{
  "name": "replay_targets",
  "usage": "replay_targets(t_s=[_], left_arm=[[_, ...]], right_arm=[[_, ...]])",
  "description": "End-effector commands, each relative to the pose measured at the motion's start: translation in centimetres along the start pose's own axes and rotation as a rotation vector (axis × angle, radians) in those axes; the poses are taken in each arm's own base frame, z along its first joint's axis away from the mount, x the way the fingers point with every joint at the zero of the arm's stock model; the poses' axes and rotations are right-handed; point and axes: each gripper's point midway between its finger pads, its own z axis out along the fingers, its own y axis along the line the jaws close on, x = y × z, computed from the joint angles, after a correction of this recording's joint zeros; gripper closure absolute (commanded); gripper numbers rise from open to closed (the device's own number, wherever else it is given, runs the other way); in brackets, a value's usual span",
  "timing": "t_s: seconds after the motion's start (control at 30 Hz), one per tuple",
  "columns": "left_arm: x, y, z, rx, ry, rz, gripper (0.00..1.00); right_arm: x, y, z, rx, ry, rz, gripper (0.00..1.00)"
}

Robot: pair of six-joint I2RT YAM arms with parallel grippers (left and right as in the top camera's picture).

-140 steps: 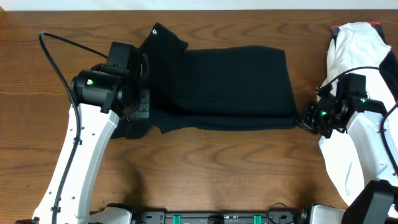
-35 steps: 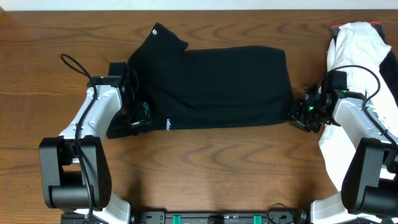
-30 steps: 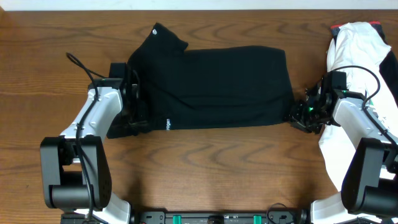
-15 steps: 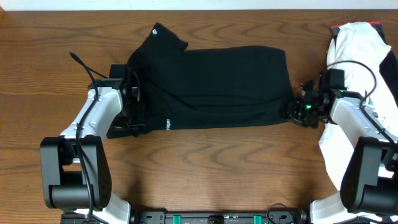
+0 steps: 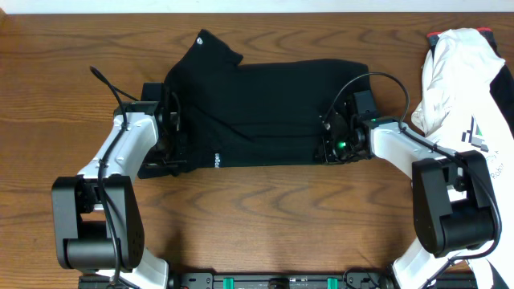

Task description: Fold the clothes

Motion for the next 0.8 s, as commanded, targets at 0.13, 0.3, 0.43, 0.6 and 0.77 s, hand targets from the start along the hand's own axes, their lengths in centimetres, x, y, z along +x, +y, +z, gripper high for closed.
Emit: replay_targets(t_s=[0.13, 0.3, 0.43, 0.6, 0.77], left_arm=[[0.3, 0.5, 0.3, -0.021, 0.014, -0.022, 0.94], [0.3, 0.5, 0.3, -0.021, 0.014, -0.021, 0.94], [0.3, 0.5, 0.3, -0.021, 0.014, -0.021, 0.94], [0.3, 0.5, 0.3, -0.021, 0.014, -0.021, 0.94], [0.3, 0.5, 0.3, -0.021, 0.015, -0.021, 0.94]], right_arm=[[-1.9, -0.4, 0.6, 0.028, -0.061, -0.055, 0.96], [-2.5, -0.4, 0.6, 0.03, -0.087, -0.062, 0.95], [-2.9, -0.9, 0.6, 0.056, -0.103, -0.068, 0.94], [-3.7, -2.5, 0.8, 0.143, -0.136, -0.052, 0.96], [-6.3, -2.4, 0.2, 0.15, -0.243, -0.058, 0.95]])
